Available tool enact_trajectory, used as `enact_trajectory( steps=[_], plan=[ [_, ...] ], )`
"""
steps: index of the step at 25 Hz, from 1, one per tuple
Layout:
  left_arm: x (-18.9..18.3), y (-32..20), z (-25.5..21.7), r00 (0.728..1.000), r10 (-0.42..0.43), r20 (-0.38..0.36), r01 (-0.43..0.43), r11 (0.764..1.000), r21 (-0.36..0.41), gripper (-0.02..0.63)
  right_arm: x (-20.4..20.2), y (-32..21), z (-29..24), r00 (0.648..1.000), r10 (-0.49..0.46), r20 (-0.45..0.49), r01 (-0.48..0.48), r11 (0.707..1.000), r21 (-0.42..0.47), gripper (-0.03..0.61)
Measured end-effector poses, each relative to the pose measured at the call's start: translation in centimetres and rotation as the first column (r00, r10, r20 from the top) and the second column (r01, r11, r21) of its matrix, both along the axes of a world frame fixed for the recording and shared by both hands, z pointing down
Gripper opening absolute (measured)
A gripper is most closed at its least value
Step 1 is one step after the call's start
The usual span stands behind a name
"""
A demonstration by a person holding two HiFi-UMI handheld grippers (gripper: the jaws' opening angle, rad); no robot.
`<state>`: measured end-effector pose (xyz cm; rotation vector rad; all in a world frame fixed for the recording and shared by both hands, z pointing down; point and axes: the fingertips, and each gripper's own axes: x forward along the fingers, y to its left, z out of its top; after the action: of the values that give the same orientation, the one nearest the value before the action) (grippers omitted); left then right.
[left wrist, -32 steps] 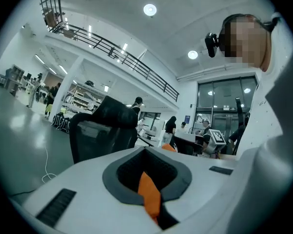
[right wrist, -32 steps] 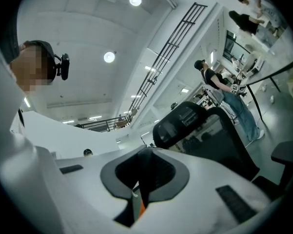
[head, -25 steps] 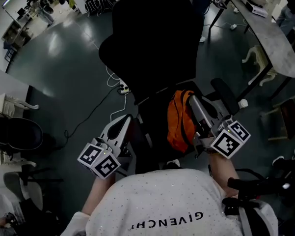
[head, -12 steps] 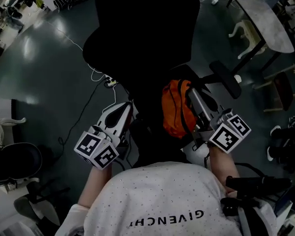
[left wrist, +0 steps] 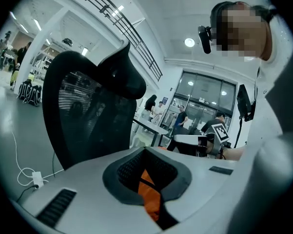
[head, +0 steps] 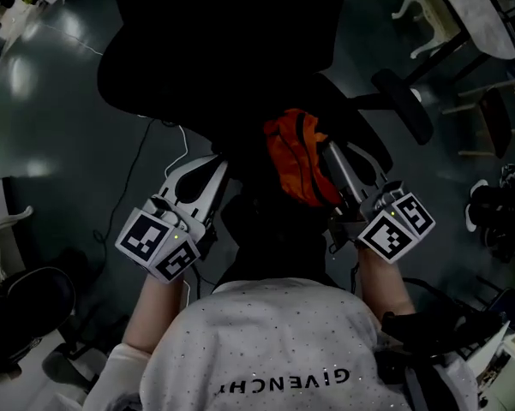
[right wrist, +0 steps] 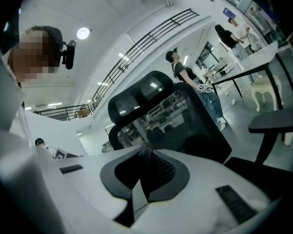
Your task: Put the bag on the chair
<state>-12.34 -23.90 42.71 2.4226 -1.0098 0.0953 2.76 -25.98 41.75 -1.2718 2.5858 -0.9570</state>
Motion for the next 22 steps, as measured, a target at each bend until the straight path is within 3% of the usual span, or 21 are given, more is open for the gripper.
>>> enact_trajectory(
  steps=[11,16,22],
  plan=[
    [0.8,-1.3,4.6,1.000,0.008,-0.004,-0.009,0.998,-0.055,0.001,-0.7,-2.1,4.2,0.998,-0.003,0.057,0.006,0.999,-0.050,0.006],
    [0.7,-0.8,5.7,1.000,0.014,-0.007,-0.015,0.997,-0.078,0.000,-2.3,-1.6,5.7,0.998,-0.064,0.010,0.065,0.996,-0.062,0.006],
    [0.9,-0.3,6.8,1.000,0.008,-0.024,-0.011,0.993,-0.114,0.001,-4.1,-0.6,7.4,0.989,-0.145,0.018,0.146,0.985,-0.095,0.008]
  ],
)
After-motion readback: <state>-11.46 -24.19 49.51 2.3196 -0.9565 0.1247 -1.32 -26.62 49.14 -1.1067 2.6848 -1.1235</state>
